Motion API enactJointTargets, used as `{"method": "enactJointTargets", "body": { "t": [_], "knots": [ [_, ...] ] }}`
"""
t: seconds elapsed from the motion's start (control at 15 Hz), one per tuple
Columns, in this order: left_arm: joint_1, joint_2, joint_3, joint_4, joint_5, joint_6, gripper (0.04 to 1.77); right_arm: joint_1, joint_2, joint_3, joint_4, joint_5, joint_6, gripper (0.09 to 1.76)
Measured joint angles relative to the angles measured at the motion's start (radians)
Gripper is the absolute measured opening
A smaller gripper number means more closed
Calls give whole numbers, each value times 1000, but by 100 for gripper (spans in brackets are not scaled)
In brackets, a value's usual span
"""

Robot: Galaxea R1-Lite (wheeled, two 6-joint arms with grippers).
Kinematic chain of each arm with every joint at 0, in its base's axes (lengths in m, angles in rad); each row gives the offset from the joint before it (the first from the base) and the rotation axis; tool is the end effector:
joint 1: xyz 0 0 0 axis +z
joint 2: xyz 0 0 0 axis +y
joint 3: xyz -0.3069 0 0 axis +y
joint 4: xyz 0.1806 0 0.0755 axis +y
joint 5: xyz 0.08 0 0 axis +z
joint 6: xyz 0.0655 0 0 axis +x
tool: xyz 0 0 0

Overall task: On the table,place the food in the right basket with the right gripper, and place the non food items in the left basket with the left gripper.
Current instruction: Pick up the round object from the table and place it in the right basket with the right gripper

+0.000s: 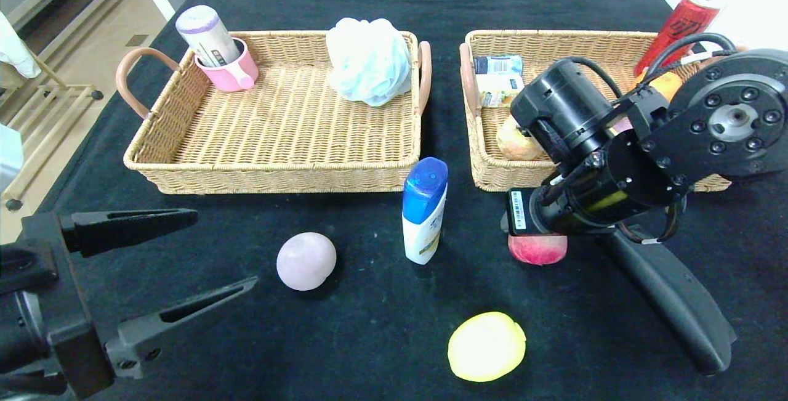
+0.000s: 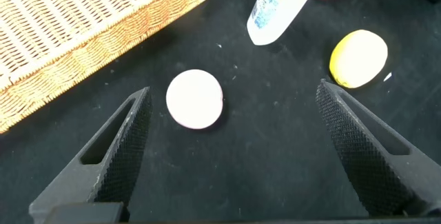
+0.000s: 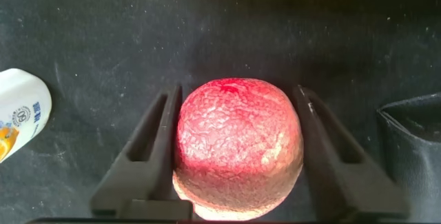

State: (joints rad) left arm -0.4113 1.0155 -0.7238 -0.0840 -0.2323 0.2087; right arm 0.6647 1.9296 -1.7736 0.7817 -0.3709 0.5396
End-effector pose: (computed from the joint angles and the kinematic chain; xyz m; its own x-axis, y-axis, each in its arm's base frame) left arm 0.1530 -0.0832 0.2515 0.7808 -0.5917 -0.2007 0.6218 0.7674 0.1563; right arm 0.3148 0.2165 0.2202 0.6576 0.0548 -0.7514 -0.0224 0.9983 0.0533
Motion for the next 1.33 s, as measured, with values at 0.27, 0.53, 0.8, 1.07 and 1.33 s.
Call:
{"method": "enactJointTargets", "body": {
  "t": [0.27,0.53,0.8,1.07,1.33],
  "knots": [
    [0,0,0,-1,1,0,172,-1,5,0,0,1,1,107],
    [0,1,3,0,-1,0,172,-3,7,2,0,1,2,106],
    [0,5,13,-5,0,13,172,-10,6,6,1,5,28,106],
    [0,6,12,-6,1,14,172,-2,-11,6,8,11,36,106],
    [1,5,9,-6,1,14,172,31,-64,1,9,12,30,106]
  ]
}}
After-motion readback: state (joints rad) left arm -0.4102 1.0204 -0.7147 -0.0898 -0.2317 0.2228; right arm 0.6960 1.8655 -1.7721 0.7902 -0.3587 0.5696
